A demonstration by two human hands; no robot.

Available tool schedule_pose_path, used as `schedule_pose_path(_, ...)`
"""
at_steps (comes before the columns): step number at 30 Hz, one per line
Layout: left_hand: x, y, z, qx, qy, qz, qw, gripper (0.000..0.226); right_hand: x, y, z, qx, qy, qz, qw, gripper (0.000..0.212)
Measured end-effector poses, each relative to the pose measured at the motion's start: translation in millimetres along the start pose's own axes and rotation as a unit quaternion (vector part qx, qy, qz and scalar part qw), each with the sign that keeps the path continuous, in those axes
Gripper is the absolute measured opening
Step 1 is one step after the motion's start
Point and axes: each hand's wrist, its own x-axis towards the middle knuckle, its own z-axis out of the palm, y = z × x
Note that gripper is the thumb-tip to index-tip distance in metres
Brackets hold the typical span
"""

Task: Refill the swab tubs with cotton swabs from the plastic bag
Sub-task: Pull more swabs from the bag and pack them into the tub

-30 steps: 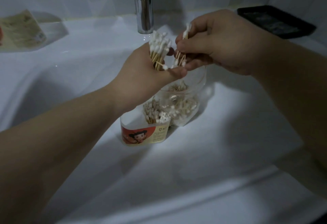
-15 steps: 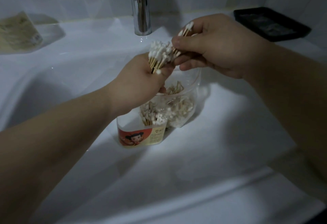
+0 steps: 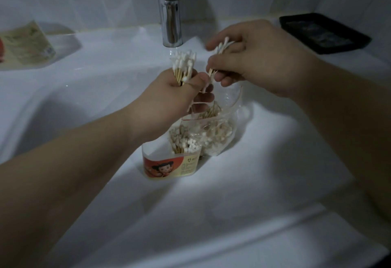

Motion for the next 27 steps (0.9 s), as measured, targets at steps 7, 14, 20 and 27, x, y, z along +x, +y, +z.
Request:
schedule_pose_path(7,0,2,-1,0.003,-0.015,-0.001,1.000,0.014,2,4,7,-0.138,-0.013,-0.002,0.990,0.024)
schedule_pose_path(14,-3,5,2,-0.015,-0.034,-0.028,0.999,0.018,-1,6,17,-0.178,-0.090,0.014,0.980,0.035)
schedule_pose_path(20,0,10,-3,-0.145,-0.013,-0.095,0.985,0.024,-5,2,15,-0.150,-0.139,-0.051,0.978,0.081)
schedule_pose_path(27,0,13,-4,-0.230,-0.047,-0.169,0.957,0.035,-5,7,20,-0.280,-0.178,-0.103,0.938,0.130)
